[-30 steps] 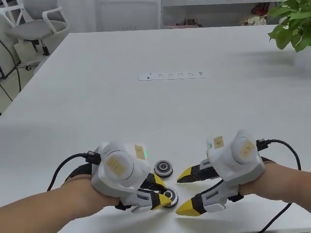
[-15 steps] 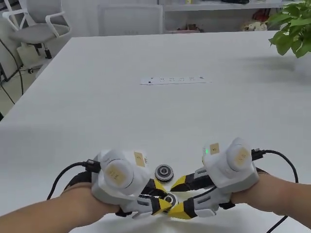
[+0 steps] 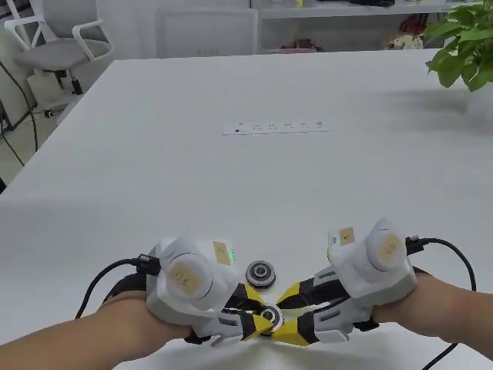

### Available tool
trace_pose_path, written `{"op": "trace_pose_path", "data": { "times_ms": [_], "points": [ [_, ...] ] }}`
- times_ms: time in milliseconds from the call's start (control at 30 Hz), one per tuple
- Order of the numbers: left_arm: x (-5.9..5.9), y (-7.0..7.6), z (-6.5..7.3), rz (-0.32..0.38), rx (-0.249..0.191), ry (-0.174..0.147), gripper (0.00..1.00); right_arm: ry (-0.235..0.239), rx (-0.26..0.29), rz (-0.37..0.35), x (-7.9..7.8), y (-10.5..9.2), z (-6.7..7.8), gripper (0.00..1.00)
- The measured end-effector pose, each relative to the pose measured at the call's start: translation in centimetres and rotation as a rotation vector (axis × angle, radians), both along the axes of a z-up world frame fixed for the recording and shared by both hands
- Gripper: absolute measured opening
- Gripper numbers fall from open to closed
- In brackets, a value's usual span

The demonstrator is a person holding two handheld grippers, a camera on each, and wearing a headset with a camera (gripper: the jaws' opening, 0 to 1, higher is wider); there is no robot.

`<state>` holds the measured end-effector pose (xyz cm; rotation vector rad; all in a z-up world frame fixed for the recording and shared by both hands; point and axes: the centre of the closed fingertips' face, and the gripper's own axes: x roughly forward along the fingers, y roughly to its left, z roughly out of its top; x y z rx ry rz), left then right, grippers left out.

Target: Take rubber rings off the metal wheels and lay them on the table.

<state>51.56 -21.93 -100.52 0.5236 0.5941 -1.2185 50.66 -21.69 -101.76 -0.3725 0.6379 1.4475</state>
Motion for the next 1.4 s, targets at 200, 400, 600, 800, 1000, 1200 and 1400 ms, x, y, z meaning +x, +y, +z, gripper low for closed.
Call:
{"op": "trace_pose_path", "data": {
  "times_ms": [200,400,600,800,1000,1200,1400],
  "points": [
    [0.0,0.0,0.0,0.007,-0.001,-0.001,0.13,-0.06,-0.025,0.033,0.0,-0.1,0.1,0.21],
    [0.0,0.0,0.0,0.009,-0.002,-0.003,0.13,-0.078,-0.041,0.046,0.1,-0.4,0.1,0.18],
    [-0.1,0.0,0.0,0.011,-0.003,-0.002,0.13,-0.076,-0.044,0.045,0.1,-0.4,0.1,0.18],
    [-0.1,0.0,0.0,0.01,-0.002,-0.003,0.13,-0.082,-0.048,0.05,0.1,-0.5,0.0,0.16],
    [-0.1,0.0,0.0,0.011,-0.003,-0.003,0.13,-0.084,-0.056,0.056,0.1,-0.8,0.0,0.11],
    [-0.1,0.0,0.0,0.012,-0.006,-0.003,0.13,-0.084,-0.055,0.057,0.1,-0.8,0.0,0.1],
    [-0.1,-0.1,0.0,0.012,-0.007,-0.003,0.13,-0.091,-0.069,0.052,0.3,-1.0,-0.3,0.0]
  ]
}}
